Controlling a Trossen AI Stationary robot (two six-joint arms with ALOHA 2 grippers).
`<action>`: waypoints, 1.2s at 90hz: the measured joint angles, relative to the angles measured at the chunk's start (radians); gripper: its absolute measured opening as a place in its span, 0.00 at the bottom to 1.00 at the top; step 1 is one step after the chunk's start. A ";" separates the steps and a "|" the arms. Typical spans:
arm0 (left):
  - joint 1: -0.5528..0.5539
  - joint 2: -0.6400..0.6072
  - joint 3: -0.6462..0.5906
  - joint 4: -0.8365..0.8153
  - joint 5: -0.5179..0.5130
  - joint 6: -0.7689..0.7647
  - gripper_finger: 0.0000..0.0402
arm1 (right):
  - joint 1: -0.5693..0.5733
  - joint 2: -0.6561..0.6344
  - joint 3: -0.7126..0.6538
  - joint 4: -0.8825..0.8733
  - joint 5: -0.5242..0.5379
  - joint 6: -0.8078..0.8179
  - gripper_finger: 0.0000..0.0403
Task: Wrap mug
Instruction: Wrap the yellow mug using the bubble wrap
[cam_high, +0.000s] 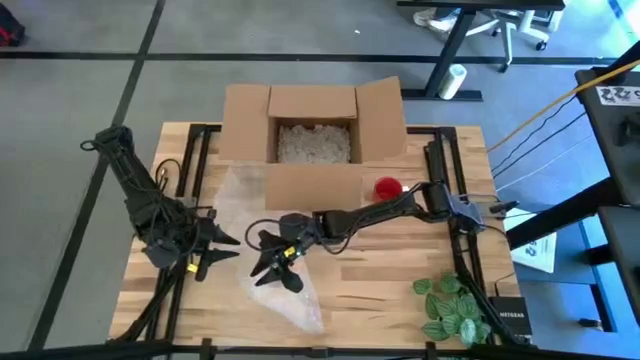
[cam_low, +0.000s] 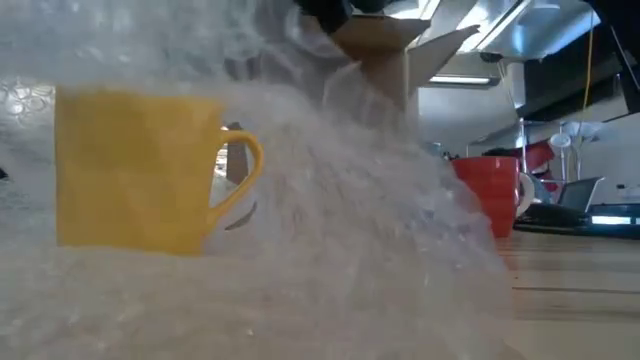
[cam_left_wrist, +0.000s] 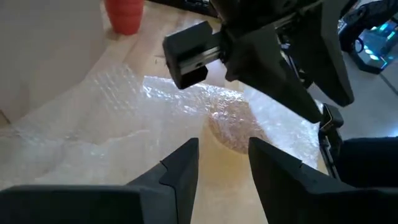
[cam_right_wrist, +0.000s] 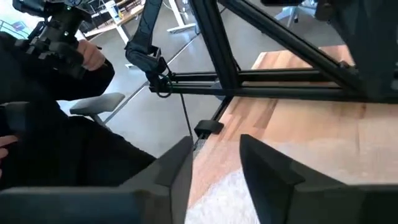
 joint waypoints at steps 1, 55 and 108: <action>0.000 0.000 0.000 0.000 0.000 0.000 0.31 | -0.002 -0.001 0.000 0.000 0.002 0.000 0.32; 0.001 0.036 0.000 -0.011 0.000 -0.075 0.31 | -0.028 -0.053 0.266 -0.659 0.205 -0.126 0.01; -0.024 0.053 0.000 -0.018 0.000 -0.050 0.31 | -0.020 -0.053 0.397 -1.010 0.389 0.116 0.00</action>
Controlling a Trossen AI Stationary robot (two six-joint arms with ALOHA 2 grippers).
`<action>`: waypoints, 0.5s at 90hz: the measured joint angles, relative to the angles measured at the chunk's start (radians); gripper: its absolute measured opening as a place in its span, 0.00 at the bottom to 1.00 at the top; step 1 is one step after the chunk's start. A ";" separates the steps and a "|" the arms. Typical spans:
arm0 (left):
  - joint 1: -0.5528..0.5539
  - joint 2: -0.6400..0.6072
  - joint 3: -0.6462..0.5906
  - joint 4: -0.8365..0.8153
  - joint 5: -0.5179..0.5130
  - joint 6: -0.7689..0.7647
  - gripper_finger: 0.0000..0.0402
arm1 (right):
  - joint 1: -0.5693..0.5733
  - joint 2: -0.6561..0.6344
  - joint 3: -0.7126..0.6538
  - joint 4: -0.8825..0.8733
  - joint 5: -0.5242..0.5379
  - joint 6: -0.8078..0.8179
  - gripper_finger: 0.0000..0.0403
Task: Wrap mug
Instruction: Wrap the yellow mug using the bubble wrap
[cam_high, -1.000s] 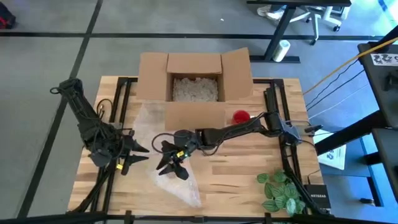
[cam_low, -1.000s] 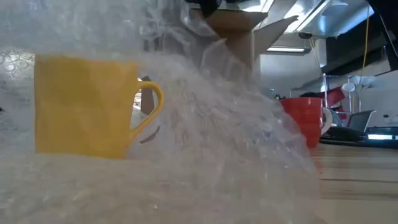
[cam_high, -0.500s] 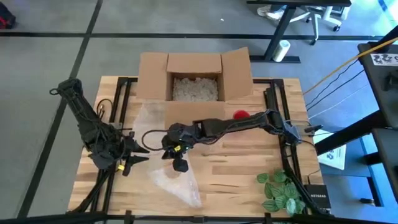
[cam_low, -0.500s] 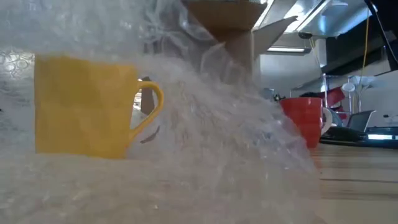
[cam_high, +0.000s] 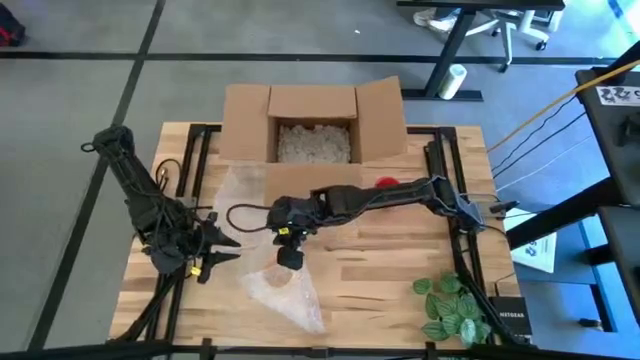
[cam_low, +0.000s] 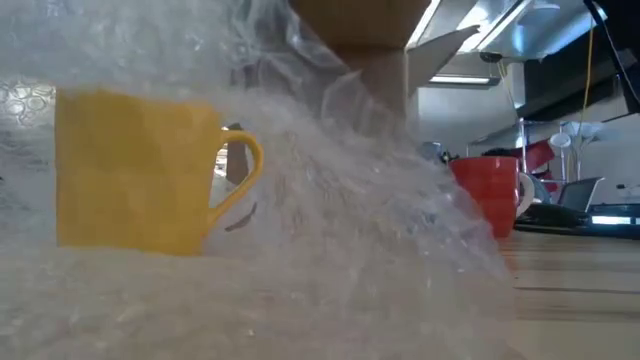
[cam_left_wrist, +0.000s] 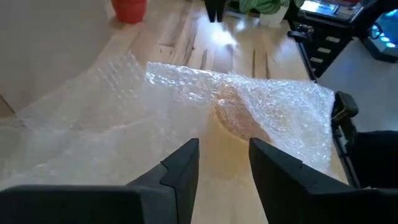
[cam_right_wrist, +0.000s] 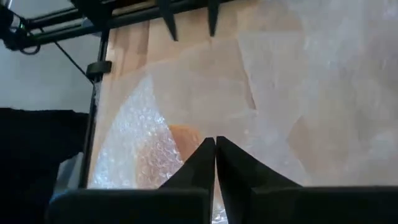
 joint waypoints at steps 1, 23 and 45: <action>-0.003 0.000 0.000 0.000 0.000 -0.002 0.31 | 0.001 0.000 0.000 -0.002 0.008 0.008 0.00; -0.077 0.010 0.000 0.016 -0.022 -0.029 0.31 | 0.080 0.000 0.000 -0.056 0.096 0.150 0.00; -0.141 0.128 0.000 0.065 -0.058 -0.083 0.31 | 0.147 0.000 0.000 -0.196 0.184 0.305 0.00</action>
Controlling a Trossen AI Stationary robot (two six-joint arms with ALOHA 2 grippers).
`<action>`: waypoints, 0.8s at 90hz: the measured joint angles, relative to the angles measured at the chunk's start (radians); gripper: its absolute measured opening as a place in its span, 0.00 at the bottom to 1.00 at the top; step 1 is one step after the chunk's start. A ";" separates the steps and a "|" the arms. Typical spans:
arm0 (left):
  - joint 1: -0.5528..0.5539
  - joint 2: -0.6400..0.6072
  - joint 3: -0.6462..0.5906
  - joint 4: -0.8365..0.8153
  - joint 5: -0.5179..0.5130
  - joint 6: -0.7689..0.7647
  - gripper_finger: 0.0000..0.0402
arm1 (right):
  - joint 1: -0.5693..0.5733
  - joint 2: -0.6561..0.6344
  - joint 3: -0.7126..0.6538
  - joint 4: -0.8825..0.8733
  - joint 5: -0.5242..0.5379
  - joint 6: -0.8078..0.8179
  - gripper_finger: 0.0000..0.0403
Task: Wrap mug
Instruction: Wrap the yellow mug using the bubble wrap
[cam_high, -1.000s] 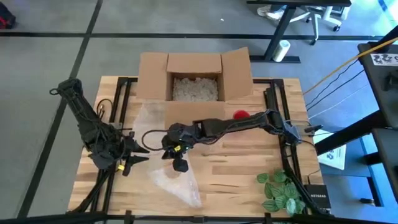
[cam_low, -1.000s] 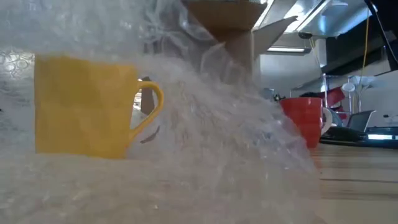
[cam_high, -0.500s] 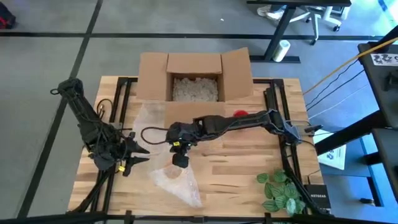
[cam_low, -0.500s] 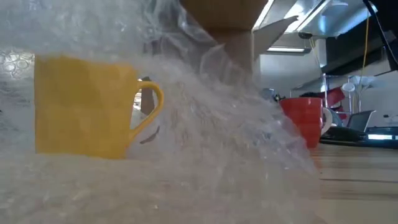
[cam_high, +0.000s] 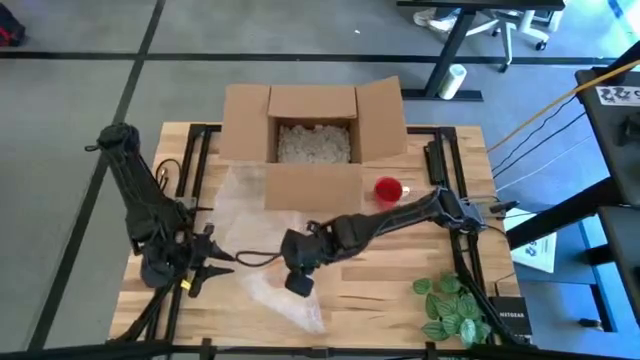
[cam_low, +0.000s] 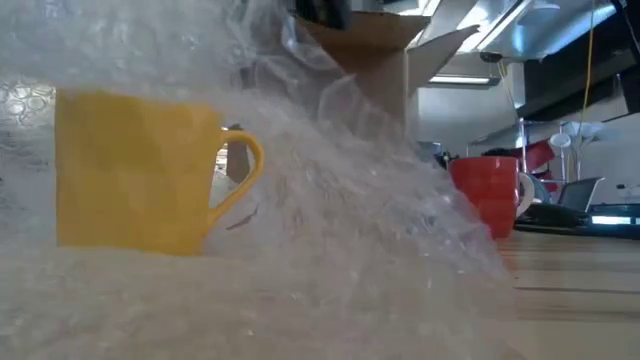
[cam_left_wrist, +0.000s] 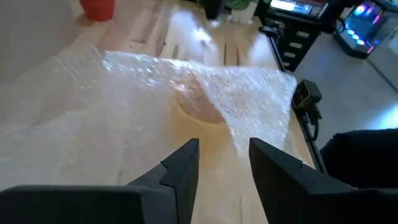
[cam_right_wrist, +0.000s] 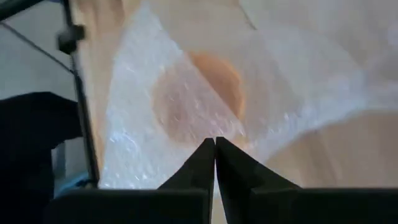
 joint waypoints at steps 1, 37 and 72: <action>-0.002 0.007 0.000 0.003 0.000 -0.003 0.31 | 0.000 0.000 0.000 -0.001 0.000 0.005 0.00; -0.084 0.199 0.000 0.010 -0.064 -0.218 0.31 | -0.032 0.011 0.000 0.093 -0.061 0.040 0.00; -0.123 0.216 0.000 0.009 -0.141 -0.247 0.31 | -0.032 0.115 -0.001 0.196 -0.141 0.036 0.00</action>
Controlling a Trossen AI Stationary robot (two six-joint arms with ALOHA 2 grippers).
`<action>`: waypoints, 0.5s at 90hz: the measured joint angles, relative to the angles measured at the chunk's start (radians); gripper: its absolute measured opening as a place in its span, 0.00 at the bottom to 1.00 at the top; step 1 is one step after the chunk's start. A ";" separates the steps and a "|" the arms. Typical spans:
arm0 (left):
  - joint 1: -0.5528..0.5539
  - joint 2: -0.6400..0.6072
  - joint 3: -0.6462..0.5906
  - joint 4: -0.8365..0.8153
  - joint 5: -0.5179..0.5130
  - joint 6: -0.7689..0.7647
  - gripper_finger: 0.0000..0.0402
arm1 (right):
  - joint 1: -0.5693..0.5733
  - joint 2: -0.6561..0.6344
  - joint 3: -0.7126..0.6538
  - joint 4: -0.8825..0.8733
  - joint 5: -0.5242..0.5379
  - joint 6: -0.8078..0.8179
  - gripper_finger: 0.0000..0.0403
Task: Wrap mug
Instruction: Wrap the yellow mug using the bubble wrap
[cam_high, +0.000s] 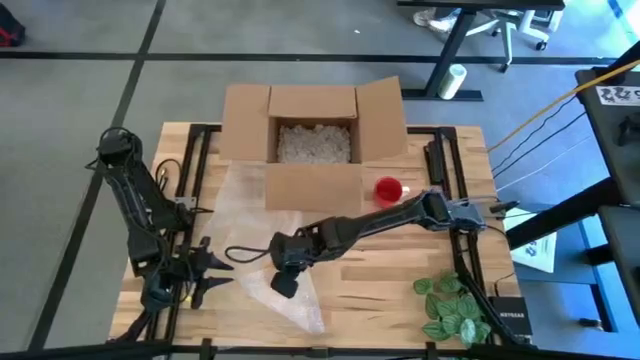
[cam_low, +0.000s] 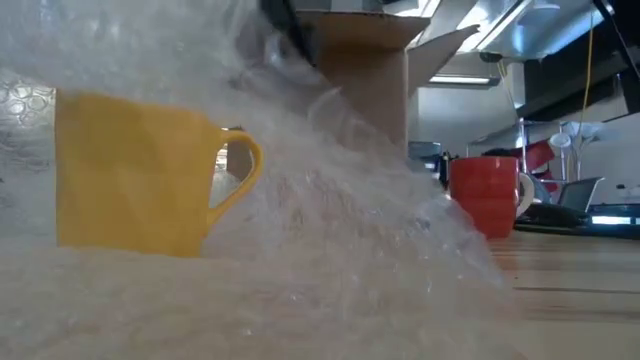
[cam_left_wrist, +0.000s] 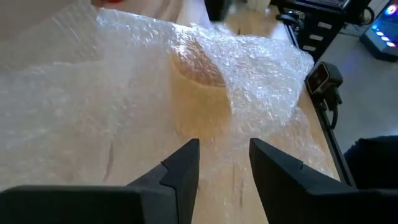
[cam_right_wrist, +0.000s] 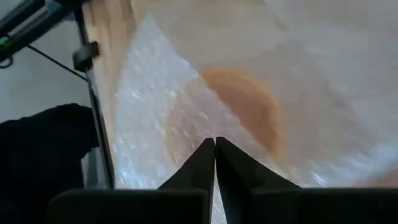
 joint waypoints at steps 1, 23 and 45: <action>0.000 0.000 0.000 0.000 0.000 0.000 0.31 | 0.000 0.005 0.000 0.003 -0.001 0.000 0.00; 0.000 0.003 0.000 -0.004 0.000 -0.009 0.31 | -0.016 0.063 0.001 0.091 -0.047 -0.005 0.00; 0.009 0.032 -0.001 -0.006 0.001 -0.050 0.31 | -0.034 0.108 0.002 0.065 -0.096 -0.004 0.00</action>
